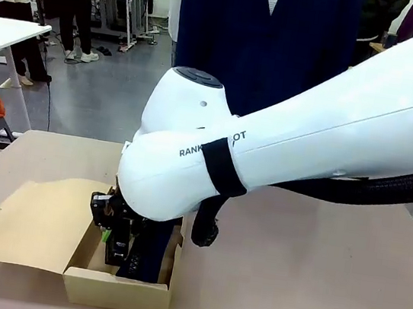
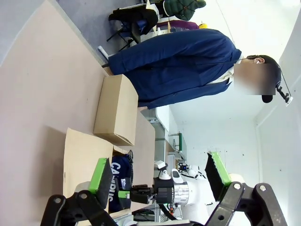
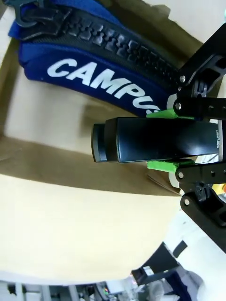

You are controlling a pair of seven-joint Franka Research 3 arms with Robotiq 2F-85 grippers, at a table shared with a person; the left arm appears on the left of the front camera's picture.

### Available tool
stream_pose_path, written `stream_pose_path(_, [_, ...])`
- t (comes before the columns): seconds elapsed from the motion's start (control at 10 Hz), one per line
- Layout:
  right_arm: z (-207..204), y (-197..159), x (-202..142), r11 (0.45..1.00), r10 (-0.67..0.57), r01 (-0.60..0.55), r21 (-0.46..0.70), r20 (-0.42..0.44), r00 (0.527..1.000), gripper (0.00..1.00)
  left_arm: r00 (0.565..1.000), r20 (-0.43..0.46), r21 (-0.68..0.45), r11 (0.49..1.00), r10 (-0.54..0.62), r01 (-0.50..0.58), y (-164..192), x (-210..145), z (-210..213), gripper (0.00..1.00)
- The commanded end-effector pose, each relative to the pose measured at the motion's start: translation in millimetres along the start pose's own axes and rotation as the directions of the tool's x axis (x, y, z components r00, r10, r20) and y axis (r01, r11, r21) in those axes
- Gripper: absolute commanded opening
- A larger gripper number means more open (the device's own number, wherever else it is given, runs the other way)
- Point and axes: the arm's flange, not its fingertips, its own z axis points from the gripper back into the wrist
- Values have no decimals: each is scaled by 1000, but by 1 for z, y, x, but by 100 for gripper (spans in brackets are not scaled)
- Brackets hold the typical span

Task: Place items inside the box.
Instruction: Pick up a Pencil pouch or Stapler and place it inside the Mailer Box closest to the robot.

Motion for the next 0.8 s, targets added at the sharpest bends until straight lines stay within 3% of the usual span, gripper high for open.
stream_pose_path(0.0, [0, 10, -3, 999, -38, 38, -15, 13, 999, 37, 1000, 6, -24, 1000, -14, 14, -1, 0, 0, 100])
stream_pose_path(0.1, [0, 8, -4, 999, -36, 37, -22, 22, 999, 53, 1000, 6, -24, 1000, -14, 14, -1, 0, 0, 100])
stream_pose_path(0.2, [0, 7, -4, 999, -34, 35, -32, 30, 999, 95, 1000, 6, -24, 1000, -14, 14, -1, 0, 0, 100])
stream_pose_path(0.3, [1, 5, -5, 999, -32, 33, -35, 47, 998, 100, 1000, 6, -24, 1000, -14, 14, -1, 0, 0, 100])
stream_pose_path(0.7, [4, -6, -13, 999, -48, 49, -15, 79, 996, 100, 1000, 6, -24, 1000, -14, 14, -1, 0, 0, 100])
